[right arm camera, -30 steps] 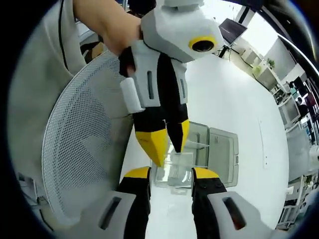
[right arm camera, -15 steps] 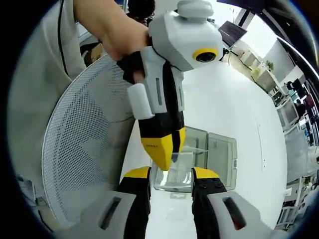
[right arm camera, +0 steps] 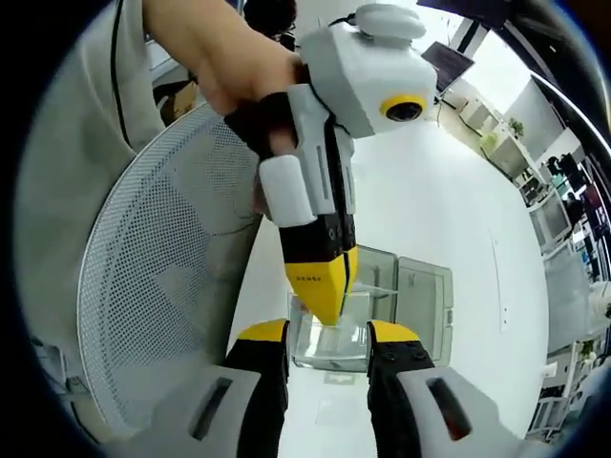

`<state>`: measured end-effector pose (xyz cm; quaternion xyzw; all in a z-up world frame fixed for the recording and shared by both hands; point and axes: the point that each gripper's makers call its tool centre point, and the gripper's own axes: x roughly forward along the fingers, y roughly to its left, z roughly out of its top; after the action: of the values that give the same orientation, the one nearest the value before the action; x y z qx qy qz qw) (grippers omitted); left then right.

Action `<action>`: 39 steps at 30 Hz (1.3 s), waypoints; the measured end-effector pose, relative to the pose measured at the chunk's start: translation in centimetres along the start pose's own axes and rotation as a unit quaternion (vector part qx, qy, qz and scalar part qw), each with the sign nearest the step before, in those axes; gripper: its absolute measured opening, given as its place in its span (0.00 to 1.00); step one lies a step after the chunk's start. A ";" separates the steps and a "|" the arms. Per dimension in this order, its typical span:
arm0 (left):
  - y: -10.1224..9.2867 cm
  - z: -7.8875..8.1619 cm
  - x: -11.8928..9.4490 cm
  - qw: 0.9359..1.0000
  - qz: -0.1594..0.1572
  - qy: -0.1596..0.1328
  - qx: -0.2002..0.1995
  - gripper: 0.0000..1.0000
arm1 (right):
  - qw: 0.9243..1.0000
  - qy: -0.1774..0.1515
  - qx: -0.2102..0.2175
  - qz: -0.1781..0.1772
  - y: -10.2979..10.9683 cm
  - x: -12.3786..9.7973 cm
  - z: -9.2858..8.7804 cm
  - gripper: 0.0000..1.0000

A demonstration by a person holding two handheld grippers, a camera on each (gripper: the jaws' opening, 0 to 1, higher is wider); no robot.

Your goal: Insert the divider into the dual guide fixture by aligning both edges with the guide slots and pushing it downward to the bottom, including one-sided entry, uneven engagement, binding, and posture correction.

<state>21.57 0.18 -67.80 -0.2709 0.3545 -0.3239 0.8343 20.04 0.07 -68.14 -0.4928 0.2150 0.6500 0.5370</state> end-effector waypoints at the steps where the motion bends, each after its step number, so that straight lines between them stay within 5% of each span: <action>1: 0.0 0.0 0.0 1.000 0.000 0.000 -0.001 0.02 | 1.000 0.001 -0.001 0.000 0.1 0.0 0.0 0.27; 37: -0.1 -0.7 0.0 0.999 -0.014 0.001 -0.047 0.00 | 0.999 0.007 -0.030 -0.019 0.2 0.1 -0.2 0.28; 39: 0.1 -1.3 -0.3 0.999 -0.012 0.017 -0.030 0.00 | 0.999 0.011 -0.039 -0.033 -0.4 -0.1 -0.3 0.25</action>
<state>20.49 0.16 -68.55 -0.2943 0.3750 -0.3278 0.8157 20.49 -0.06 -68.07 -0.5273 0.1793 0.6342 0.5362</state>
